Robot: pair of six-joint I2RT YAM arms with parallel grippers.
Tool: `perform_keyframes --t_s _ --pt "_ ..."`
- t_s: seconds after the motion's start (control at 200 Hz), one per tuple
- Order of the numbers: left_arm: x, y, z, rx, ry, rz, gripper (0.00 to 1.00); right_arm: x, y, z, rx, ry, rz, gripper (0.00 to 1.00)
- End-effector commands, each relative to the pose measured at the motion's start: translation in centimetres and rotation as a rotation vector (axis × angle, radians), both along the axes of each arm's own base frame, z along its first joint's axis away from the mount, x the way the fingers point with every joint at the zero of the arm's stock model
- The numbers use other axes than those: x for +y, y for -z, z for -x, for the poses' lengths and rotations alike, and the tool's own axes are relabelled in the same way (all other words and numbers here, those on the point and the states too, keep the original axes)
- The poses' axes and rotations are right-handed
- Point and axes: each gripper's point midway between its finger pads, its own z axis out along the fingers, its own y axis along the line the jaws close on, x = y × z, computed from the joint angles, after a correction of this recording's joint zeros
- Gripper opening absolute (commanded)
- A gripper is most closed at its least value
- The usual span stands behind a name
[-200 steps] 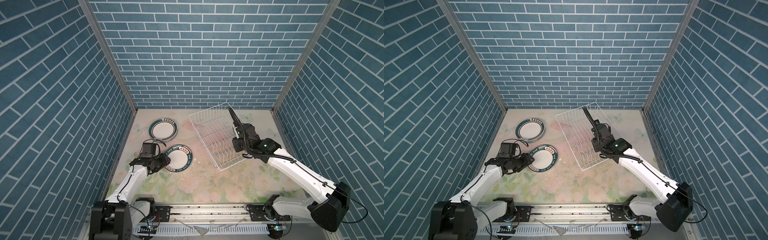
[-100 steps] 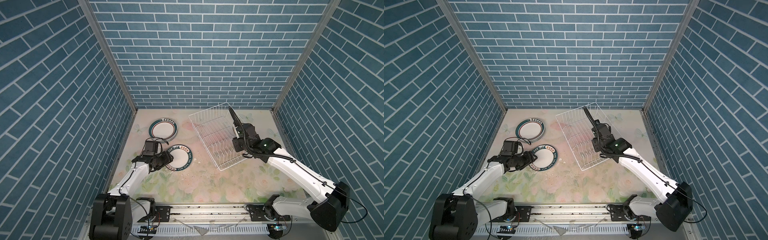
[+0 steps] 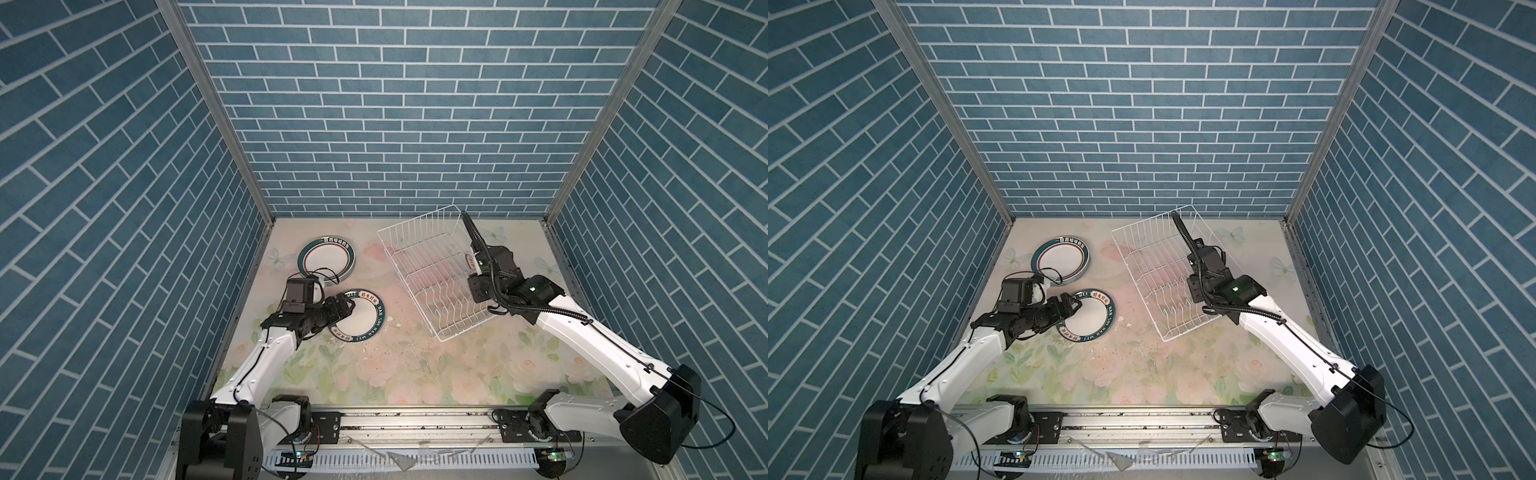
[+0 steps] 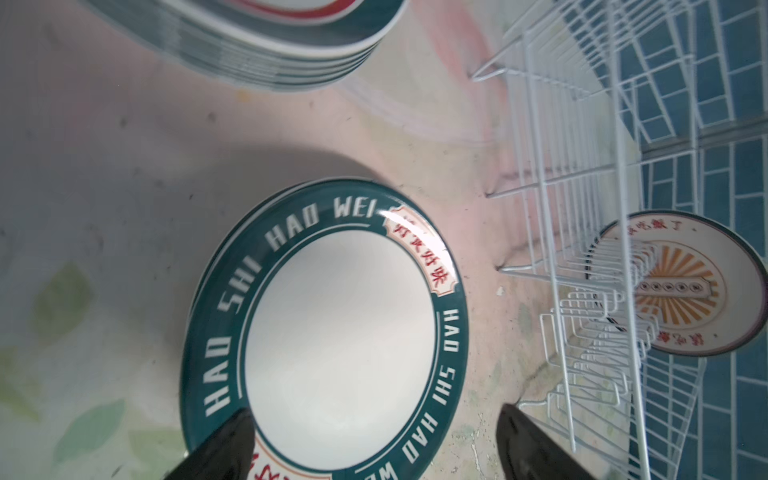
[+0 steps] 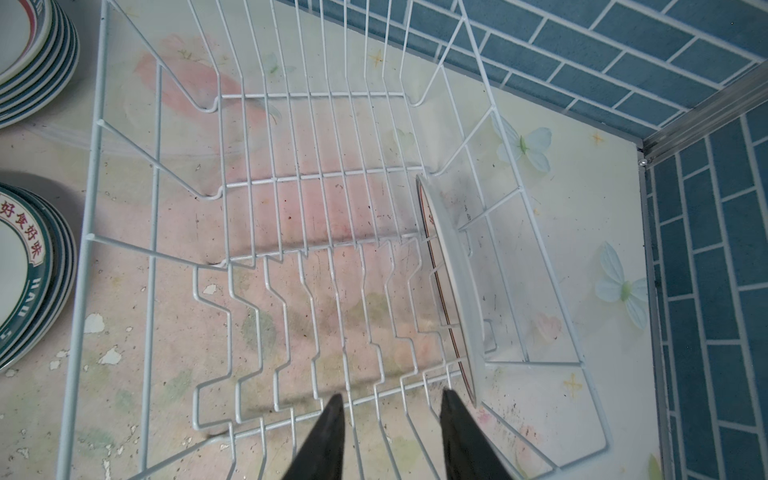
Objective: Unload the plates from the dish rack
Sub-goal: 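Open the left gripper on the stack and draw it back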
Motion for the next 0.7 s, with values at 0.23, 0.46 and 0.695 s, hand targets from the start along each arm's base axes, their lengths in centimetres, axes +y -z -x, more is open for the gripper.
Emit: perform_keyframes --t_s 0.23,0.46,0.695 --pt "-0.9 -6.1 -1.3 -0.243 0.066 0.01 0.99 -3.7 0.7 -0.7 -0.008 0.089 0.155 0.4" --pt "1.0 -6.5 -1.1 -0.274 -0.026 -0.06 0.99 -3.3 1.5 -1.9 0.009 0.093 0.18 0.41" --pt "2.0 -7.0 -0.6 -0.326 -0.079 -0.089 0.99 -2.8 2.5 -2.8 0.038 0.091 0.195 0.41"
